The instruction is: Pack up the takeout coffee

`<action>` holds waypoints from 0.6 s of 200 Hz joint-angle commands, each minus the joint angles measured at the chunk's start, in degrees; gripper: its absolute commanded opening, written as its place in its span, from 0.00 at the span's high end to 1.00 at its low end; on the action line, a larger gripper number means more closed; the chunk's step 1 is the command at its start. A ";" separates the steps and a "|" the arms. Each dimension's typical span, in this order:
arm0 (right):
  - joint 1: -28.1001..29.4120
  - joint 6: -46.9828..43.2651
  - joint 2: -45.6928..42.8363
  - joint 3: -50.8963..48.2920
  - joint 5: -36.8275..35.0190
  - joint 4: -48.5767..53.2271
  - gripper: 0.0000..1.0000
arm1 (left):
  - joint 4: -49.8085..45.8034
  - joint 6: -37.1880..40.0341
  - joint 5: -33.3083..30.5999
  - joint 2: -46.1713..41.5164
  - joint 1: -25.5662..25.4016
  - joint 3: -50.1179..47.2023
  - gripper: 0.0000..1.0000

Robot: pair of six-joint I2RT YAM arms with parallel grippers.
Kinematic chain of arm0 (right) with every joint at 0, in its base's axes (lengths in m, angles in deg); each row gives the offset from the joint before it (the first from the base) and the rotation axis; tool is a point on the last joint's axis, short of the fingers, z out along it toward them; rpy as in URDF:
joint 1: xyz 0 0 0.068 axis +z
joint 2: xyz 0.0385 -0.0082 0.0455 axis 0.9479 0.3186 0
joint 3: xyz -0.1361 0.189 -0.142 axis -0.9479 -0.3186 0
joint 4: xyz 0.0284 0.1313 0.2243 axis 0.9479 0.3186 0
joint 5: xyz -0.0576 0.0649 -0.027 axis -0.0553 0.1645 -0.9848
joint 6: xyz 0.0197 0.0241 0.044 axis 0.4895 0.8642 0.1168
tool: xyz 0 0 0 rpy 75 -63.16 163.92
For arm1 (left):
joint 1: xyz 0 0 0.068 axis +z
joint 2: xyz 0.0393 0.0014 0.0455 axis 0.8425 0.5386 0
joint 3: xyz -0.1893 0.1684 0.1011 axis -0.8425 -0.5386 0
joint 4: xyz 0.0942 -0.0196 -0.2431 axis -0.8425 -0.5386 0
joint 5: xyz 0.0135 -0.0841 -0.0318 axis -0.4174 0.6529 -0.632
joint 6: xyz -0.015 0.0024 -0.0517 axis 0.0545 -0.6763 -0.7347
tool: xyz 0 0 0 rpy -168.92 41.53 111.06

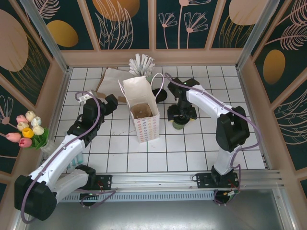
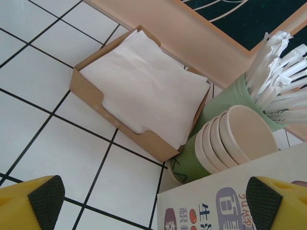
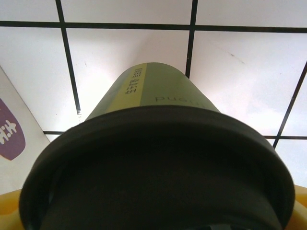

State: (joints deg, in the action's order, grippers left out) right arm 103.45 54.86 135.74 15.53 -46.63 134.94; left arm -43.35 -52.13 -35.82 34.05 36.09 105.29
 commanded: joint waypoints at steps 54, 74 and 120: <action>-0.15 0.53 -8.56 6.12 -2.89 9.00 0.25 | -4.44 -0.97 -6.45 4.96 0.23 9.43 0.01; -0.04 1.34 -11.48 6.39 -2.72 10.27 0.28 | -3.92 0.32 -7.11 9.61 0.54 13.74 0.01; 0.11 2.75 -15.95 6.26 -2.68 10.26 0.28 | -0.51 -0.40 -3.03 24.34 5.13 24.92 0.01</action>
State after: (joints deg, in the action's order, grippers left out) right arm 103.45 56.06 122.01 20.97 -48.32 142.42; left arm -46.26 -52.61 -41.06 52.04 38.89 125.52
